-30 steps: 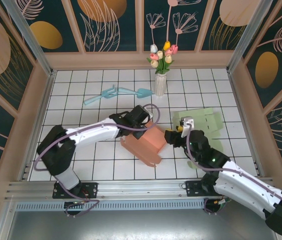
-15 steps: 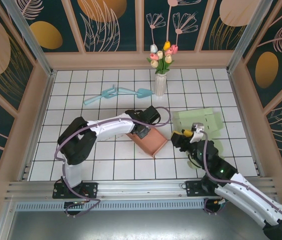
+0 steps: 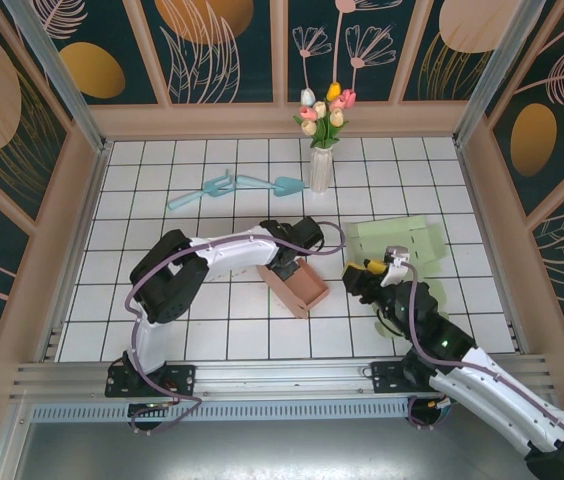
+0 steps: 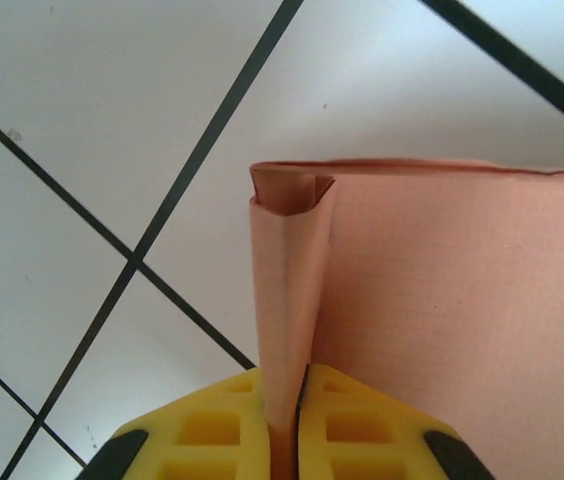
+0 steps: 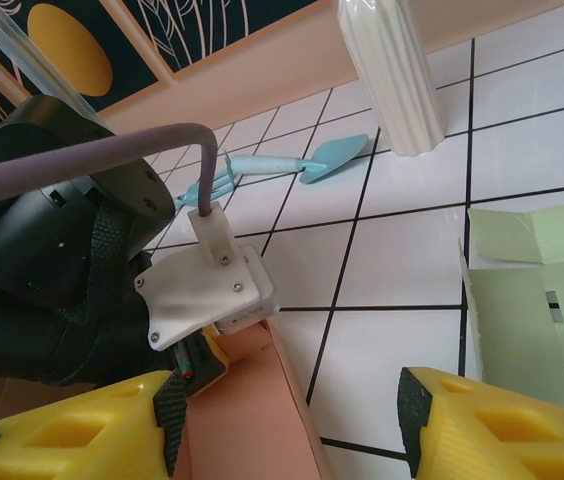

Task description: Fold the paper box

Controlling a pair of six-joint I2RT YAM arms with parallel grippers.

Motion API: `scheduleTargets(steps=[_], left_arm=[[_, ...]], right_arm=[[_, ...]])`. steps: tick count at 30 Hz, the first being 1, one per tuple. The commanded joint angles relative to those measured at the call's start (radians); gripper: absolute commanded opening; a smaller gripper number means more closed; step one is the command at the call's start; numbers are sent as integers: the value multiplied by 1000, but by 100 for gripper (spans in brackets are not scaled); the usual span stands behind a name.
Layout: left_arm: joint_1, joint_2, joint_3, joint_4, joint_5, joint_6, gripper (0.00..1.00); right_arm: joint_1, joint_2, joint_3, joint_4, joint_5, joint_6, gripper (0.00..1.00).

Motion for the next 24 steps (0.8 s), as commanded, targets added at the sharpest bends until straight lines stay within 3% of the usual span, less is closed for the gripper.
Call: scheduleTargets(steps=[1, 6, 15, 20, 24], left_arm=[[-6, 54, -9, -29, -98, 39, 9], [-41, 24, -20, 3, -223, 105, 9], [-109, 6, -30, 56, -322, 200, 10], [-119, -25, -48, 100, -331, 232, 16], [-120, -55, -18, 108, -333, 230, 28]], right_arm=[[-5, -18, -11, -13, 13, 10, 60], [-5, -20, -12, -19, 27, 13, 60], [-4, -38, -14, -37, 54, 22, 59], [-5, -50, -17, -43, 68, 24, 60], [-5, -55, -13, -50, 84, 17, 60]])
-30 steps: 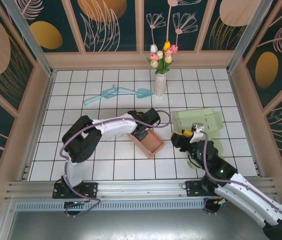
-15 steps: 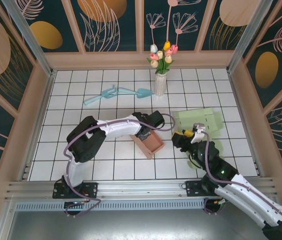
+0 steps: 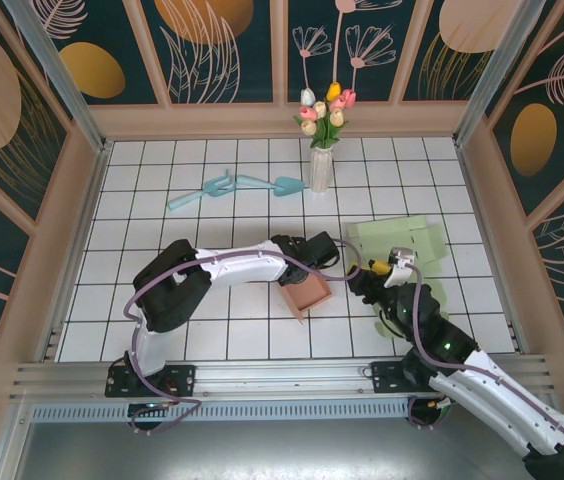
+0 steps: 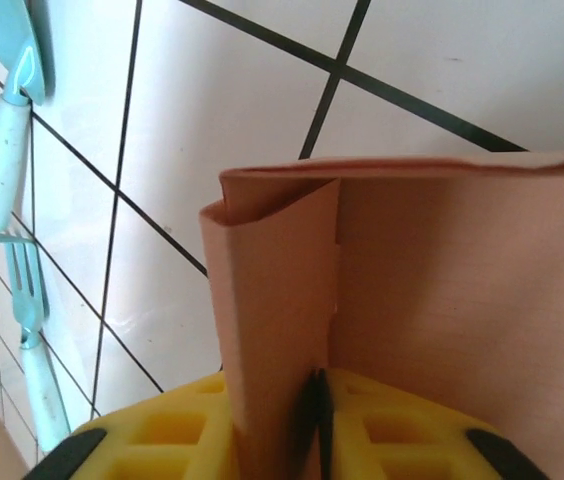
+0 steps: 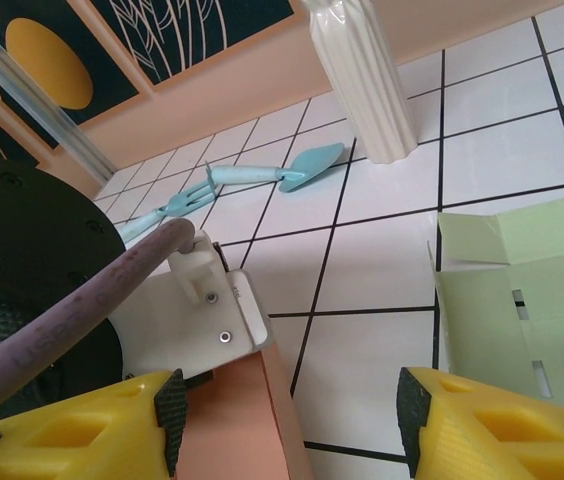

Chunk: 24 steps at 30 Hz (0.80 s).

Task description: Fold the paper box

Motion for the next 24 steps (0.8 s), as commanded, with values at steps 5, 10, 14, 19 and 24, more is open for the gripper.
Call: scheduleTargets(steps=[5, 10, 14, 19, 24], left_arm=[[-5, -66, 86, 7, -40, 9, 40], [-6, -108, 135, 20, -23, -46, 43], [-6, -204, 98, 65, 16, -115, 46], [-5, -330, 39, 77, -37, -298, 52], [-5, -418, 73, -226, -155, -819, 60]], right_arm=[[-5, -15, -11, -16, 52, 7, 60], [-5, -16, -12, -28, 81, 1, 61], [-5, -14, -12, -21, 71, -2, 60], [-5, -13, -16, -16, 57, -3, 61], [-5, -5, -17, 3, 18, 2, 61]])
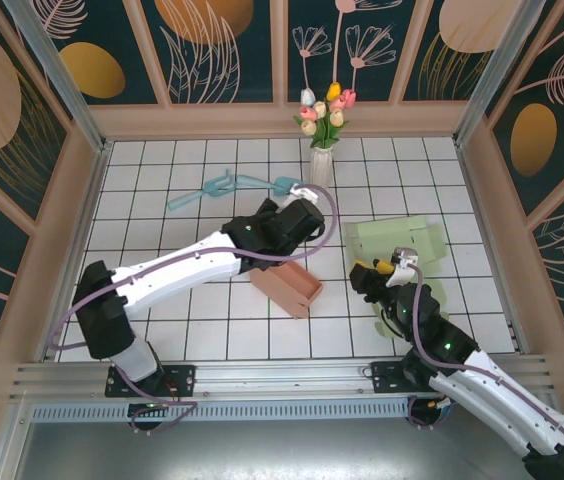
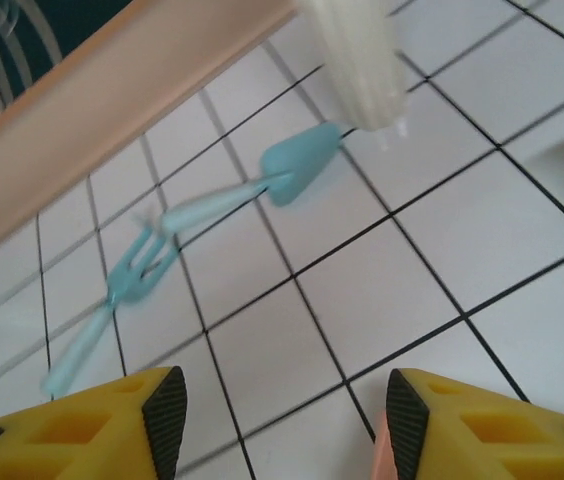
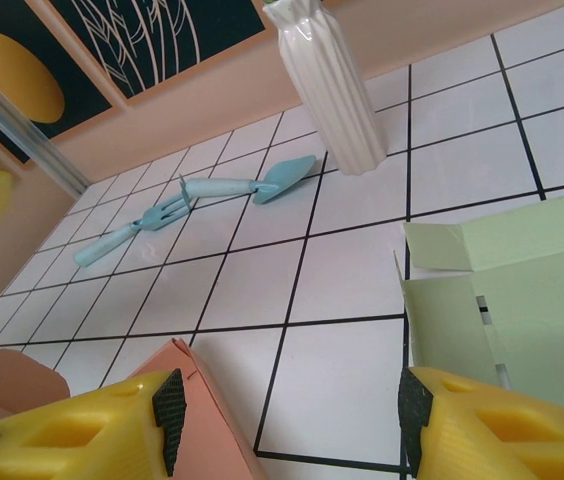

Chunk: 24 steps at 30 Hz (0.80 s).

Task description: Fold the paper box

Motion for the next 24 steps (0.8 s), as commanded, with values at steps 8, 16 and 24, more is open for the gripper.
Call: scheduleTargets(steps=[8, 16, 24], left_arm=[[-5, -379, -193, -182, 210, -1010, 99], [-13, -357, -403, 50, 288, -1195, 98], [-14, -296, -453, 110, 287, -1157, 73]], right_arm=[[-4, 11, -3, 33, -99, 15, 61], [-4, 12, -6, 18, -72, 16, 61], [-4, 20, -4, 21, -67, 17, 61]])
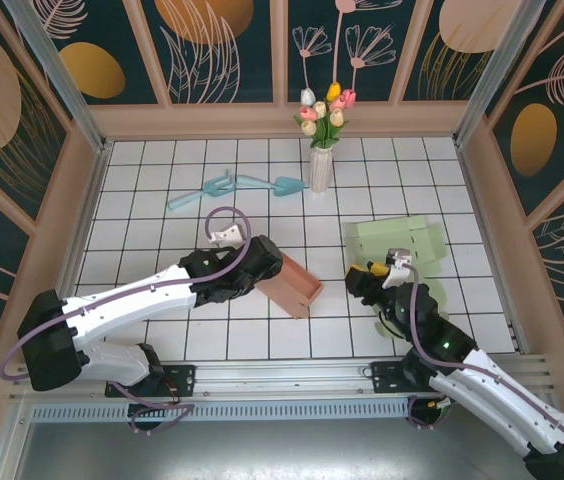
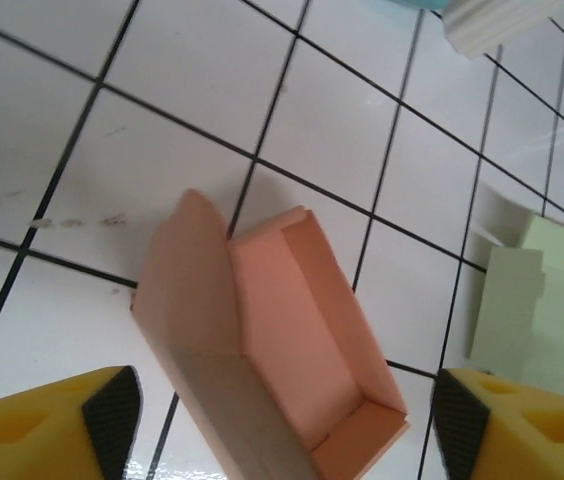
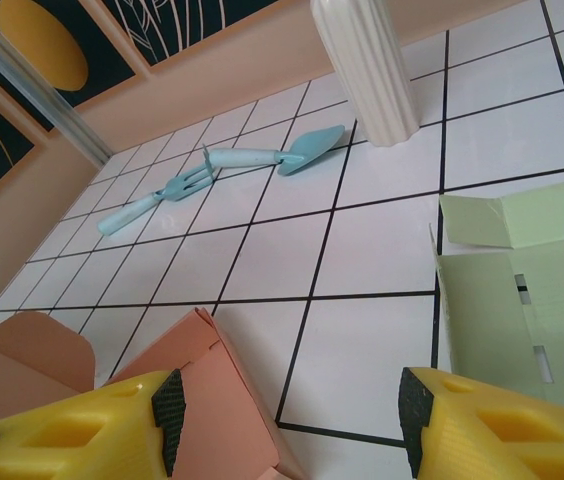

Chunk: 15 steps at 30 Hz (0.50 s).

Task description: Fold the paper box

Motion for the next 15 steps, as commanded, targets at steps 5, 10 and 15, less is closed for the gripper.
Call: scheduleTargets(steps=[5, 10, 15], left_arm=[[-5, 21, 19, 3, -14, 27, 51], [-5, 69, 134, -107, -20, 104, 33], [-5, 113, 239, -181, -62, 217, 17]], right_arm=[[-3, 8, -3, 20, 1, 18, 61], [-2, 8, 1, 15, 9, 19, 61], [-2, 27, -7, 30, -3, 8, 61]])
